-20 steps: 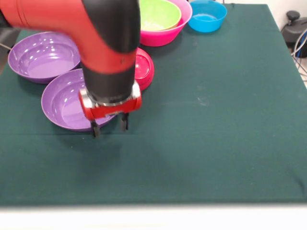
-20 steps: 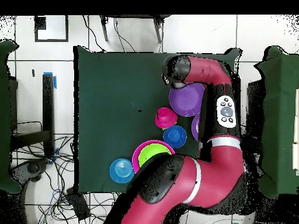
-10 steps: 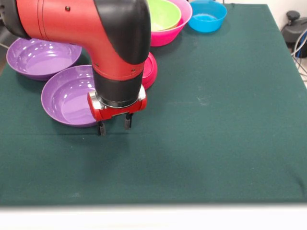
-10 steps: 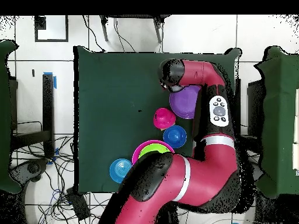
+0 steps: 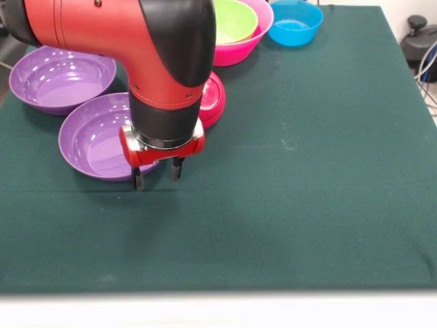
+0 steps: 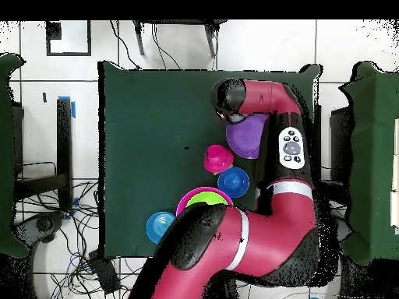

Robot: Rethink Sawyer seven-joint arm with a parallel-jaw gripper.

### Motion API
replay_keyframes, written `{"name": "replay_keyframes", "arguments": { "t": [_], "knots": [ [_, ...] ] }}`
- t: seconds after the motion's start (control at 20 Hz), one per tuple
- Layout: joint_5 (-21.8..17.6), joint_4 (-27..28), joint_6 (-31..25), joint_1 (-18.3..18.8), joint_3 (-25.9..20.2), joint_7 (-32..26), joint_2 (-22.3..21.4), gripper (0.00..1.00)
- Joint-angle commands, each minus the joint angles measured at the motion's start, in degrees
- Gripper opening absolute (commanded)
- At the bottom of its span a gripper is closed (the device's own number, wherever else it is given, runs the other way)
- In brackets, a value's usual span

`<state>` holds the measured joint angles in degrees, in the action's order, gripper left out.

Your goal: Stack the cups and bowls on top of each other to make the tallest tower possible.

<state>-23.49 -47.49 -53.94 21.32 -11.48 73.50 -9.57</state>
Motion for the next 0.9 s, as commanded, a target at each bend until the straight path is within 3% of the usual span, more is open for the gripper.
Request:
{"name": "replay_keyframes", "arguments": {
  "t": [0.05, 0.35, 0.9],
  "knots": [
    [2.26, -0.54, -5.90, -1.43, -0.23, 5.35, -2.97, 1.00],
    [2.85, 0.45, -5.45, -2.82, 1.82, 7.69, -2.50, 1.00],
    [6.44, -11.31, 0.69, -4.52, 6.32, 16.37, -7.40, 1.00]
  ]
}}
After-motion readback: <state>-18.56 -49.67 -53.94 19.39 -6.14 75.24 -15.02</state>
